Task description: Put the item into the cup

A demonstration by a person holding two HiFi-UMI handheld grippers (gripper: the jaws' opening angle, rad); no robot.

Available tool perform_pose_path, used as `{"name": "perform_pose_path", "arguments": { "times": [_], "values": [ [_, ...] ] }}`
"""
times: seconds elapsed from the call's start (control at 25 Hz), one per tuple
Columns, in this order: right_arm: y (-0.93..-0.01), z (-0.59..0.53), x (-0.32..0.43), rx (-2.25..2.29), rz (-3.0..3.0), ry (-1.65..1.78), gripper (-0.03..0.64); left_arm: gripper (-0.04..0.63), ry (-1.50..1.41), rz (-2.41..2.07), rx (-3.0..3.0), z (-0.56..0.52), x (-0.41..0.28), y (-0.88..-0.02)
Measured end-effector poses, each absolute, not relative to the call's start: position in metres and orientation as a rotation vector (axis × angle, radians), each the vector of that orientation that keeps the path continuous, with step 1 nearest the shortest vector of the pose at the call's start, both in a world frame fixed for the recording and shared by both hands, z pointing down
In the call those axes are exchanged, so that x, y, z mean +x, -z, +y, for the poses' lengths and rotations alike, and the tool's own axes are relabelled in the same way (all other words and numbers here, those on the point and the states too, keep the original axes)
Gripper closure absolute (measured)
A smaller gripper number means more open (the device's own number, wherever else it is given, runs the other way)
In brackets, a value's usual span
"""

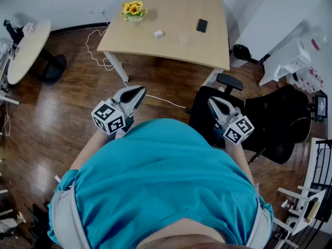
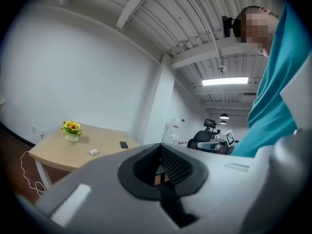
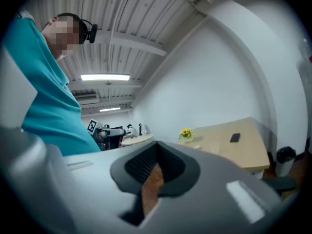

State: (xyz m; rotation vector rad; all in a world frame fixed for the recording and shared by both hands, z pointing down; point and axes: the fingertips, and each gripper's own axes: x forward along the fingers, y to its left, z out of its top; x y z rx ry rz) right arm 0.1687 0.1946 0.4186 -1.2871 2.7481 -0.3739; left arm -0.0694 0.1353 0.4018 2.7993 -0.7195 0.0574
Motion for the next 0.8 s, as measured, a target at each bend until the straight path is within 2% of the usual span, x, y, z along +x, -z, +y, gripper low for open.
{"name": "perform_pose_path", "arguments": {
  "times": [0.2, 0.4, 0.8],
  "values": [
    [-0.425, 0.183, 0.179, -1.272, 2.781, 0.352, 0.616, 0.591, -0.076, -0.710, 2.811, 0.125, -0.053, -0.401],
    [-0.431, 0.151, 0.164, -1.263, 2.795, 0.388, 0.615, 0.591, -0.083, -0.707, 2.826, 0.096, -0.065, -0.400],
    [-0.424, -0.007, 0.107, -1.413, 2.768, 0.401, 0.609, 0.591, -0.095, -0.532, 2.924, -0.046, -0.111, -0.417]
  ]
}}
